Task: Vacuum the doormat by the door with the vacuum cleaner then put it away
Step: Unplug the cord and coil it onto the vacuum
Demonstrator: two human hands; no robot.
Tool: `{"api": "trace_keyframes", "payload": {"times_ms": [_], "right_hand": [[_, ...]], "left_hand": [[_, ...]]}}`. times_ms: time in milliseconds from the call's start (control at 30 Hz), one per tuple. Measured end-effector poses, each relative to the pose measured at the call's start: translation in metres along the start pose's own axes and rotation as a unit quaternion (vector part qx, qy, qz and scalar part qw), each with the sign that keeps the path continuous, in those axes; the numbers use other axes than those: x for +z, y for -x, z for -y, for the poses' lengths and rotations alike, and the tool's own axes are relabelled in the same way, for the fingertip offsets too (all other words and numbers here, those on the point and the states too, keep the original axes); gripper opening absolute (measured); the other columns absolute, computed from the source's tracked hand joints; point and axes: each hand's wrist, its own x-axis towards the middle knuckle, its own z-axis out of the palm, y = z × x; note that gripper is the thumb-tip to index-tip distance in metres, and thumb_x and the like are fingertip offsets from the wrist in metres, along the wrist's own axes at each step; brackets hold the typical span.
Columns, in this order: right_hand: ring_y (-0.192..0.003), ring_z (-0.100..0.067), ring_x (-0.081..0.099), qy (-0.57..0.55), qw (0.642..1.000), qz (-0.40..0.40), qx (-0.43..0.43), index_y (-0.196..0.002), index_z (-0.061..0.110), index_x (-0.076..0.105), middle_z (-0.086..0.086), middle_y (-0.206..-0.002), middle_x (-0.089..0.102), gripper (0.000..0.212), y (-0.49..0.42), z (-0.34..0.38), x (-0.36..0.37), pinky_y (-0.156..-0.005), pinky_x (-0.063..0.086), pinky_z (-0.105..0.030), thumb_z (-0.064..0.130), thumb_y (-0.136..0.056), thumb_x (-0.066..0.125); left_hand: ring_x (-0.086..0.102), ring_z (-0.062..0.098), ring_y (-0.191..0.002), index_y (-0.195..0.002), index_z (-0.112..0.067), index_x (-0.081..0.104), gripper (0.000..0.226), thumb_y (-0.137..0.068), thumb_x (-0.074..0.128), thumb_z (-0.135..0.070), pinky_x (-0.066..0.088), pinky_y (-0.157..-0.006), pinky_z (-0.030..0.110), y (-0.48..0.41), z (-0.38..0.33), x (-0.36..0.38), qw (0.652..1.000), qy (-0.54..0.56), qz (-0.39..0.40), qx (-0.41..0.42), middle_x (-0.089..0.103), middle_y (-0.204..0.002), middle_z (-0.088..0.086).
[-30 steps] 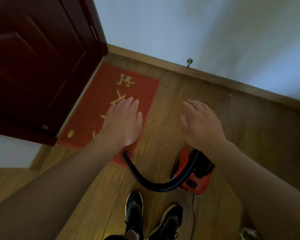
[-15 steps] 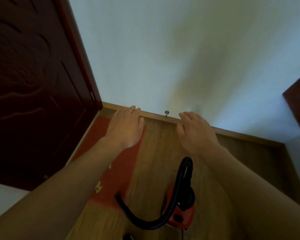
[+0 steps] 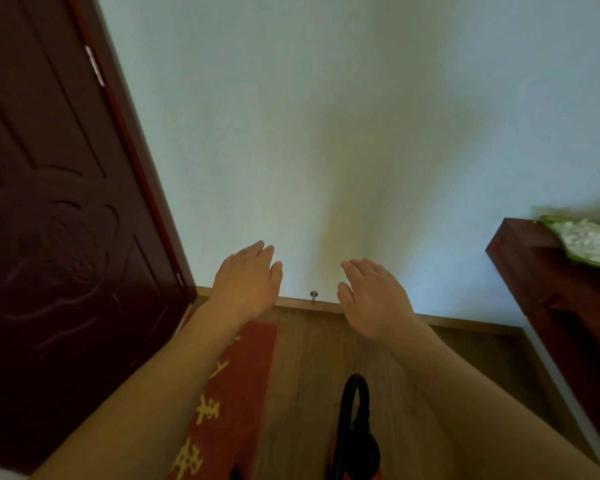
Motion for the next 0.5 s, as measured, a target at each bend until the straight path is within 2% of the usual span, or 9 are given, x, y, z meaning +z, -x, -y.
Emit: {"api": "trace_keyframes", "payload": {"times_ms": [233, 500], "right_hand": [[-0.143, -0.023, 0.036, -0.006, 0.999, -0.049, 0.012, -0.152, 0.012, 0.038, -0.006, -0.156, 0.042, 0.050, -0.001, -0.010, -0.060, -0.119, 0.024, -0.035, 0.031, -0.106, 0.034], [-0.143, -0.024, 0.039, -0.006, 0.997, -0.080, 0.020, -0.151, 0.012, 0.040, -0.006, -0.155, 0.044, 0.049, 0.002, -0.029, -0.100, -0.118, 0.027, -0.035, 0.032, -0.106, 0.035]], "left_hand": [[0.023, 0.024, -0.156, -0.162, -0.014, 0.027, 0.055, -0.111, 0.028, -0.036, 0.016, -0.127, 0.042, 0.009, -0.023, -0.049, 0.999, -0.017, -0.028, 0.001, 0.022, -0.170, 0.007], [0.034, 0.024, -0.149, -0.159, -0.014, 0.031, 0.052, -0.111, 0.027, -0.033, 0.022, -0.123, 0.039, 0.016, -0.056, -0.086, 0.998, -0.038, -0.039, 0.013, 0.036, -0.163, 0.006]]}}
